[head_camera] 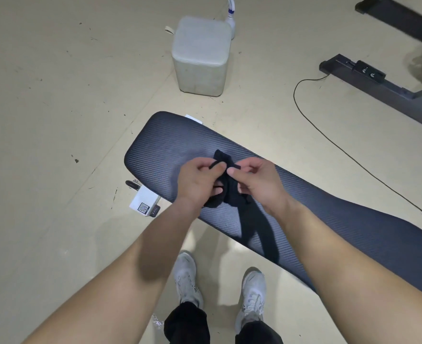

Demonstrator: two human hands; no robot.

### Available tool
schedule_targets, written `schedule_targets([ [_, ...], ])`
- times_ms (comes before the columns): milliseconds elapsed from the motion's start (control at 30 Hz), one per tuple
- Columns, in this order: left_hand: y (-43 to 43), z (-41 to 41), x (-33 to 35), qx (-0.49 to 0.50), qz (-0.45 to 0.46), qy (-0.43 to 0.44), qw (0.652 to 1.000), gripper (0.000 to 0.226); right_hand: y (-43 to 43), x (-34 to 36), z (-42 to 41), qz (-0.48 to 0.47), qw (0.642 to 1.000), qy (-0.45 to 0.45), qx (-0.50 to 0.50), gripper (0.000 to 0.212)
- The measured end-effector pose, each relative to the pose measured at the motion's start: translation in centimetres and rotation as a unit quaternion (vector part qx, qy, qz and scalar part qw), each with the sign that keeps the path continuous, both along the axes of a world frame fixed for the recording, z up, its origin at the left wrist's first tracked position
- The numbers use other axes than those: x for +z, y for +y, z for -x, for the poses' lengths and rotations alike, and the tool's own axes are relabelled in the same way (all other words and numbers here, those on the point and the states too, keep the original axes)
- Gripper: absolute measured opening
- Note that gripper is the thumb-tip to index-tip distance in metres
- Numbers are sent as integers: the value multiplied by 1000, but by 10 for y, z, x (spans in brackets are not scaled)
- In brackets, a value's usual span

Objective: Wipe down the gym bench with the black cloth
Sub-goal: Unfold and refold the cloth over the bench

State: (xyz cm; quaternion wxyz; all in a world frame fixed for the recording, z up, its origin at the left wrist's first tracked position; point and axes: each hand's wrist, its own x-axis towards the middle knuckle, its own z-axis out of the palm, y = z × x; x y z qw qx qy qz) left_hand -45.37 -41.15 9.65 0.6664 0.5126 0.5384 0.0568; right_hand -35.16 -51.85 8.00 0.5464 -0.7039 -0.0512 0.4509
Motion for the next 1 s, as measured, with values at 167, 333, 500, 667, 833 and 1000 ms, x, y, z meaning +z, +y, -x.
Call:
schedule_targets([
  [167, 1, 2, 6, 15, 48, -36, 998, 9, 4, 7, 5, -21, 1000, 11, 6, 11],
  [333, 2, 7, 7, -21, 37, -42, 998, 18, 5, 5, 9, -15, 1000, -23, 11, 12],
  [500, 11, 5, 13, -42, 41, -28, 998, 21, 12, 10, 13, -33, 997, -60, 42, 23],
  [667, 34, 6, 27, -78, 40, -13, 996, 28, 21, 11, 1, -42, 993, -73, 84, 13],
  [833, 90, 18, 23, -330, -254, 113, 902, 68, 43, 33, -29, -80, 977, 35, 194, 10],
  [1000, 135, 11, 18, -393, 29, -32, 919, 58, 74, 63, -66, -139, 944, 233, 189, 14],
])
